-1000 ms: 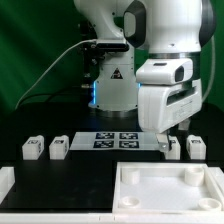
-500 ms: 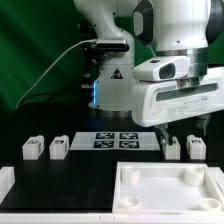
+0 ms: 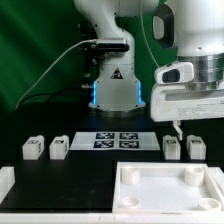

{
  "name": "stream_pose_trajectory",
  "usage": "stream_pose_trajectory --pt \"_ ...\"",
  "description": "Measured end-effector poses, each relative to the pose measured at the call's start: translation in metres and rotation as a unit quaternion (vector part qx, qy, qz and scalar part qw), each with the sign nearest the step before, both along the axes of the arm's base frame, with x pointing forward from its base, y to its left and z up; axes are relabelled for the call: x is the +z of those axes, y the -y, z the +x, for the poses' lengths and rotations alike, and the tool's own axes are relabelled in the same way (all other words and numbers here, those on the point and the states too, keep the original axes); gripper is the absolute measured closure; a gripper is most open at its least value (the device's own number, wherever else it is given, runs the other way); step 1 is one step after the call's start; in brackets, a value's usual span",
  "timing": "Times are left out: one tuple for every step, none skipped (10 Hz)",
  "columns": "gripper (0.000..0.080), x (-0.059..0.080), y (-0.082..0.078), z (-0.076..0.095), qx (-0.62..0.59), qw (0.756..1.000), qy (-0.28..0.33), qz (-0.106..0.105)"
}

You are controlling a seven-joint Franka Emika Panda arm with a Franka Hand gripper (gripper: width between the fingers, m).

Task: Assemble one leg

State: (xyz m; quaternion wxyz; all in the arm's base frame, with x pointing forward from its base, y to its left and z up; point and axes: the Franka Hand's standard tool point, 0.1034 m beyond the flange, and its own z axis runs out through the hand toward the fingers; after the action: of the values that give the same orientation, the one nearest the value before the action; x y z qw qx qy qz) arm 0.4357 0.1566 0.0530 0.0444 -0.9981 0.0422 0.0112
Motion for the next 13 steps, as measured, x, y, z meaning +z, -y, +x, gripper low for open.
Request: stream_pose_trajectory --pt "0.0150 0.000 0.000 0.000 0.003 1.000 -0.004 -0.001" --pt "0.0150 -0.001 0.002 -0.008 0.005 0.999 -0.051 -0.007" --pt "0.0150 0.001 0.000 -0.011 0.001 0.993 -0.116 -0.011" --pt "0.0150 0.001 -0.007 -0.011 0.005 0.987 -0.158 -0.015" --pt "0.0150 0.001 -0.011 -0.016 0.012 0.979 -0.200 -0.020" --pt "0.0150 0.001 -0.013 -0.019 0.016 0.968 -0.248 -0.024" --pt "0.0150 0.001 -0.014 -0.018 0.020 0.957 -0.287 -0.026" --pt "0.0150 0.001 -0.012 -0.022 0.025 0.943 -0.331 -0.027" --pt "0.0150 -0.001 -0.010 -0.023 0.027 0.925 -0.379 -0.028" --pt "0.0150 -0.005 -0.010 -0.019 0.026 0.918 -0.394 -0.026" --pt "0.0150 -0.006 -0.011 -0.017 0.025 0.920 -0.389 -0.026" --pt "0.0150 -0.011 -0.013 -0.024 0.025 0.919 -0.393 -0.029" --pt "0.0150 -0.018 -0.016 -0.030 0.028 0.918 -0.394 -0.030"
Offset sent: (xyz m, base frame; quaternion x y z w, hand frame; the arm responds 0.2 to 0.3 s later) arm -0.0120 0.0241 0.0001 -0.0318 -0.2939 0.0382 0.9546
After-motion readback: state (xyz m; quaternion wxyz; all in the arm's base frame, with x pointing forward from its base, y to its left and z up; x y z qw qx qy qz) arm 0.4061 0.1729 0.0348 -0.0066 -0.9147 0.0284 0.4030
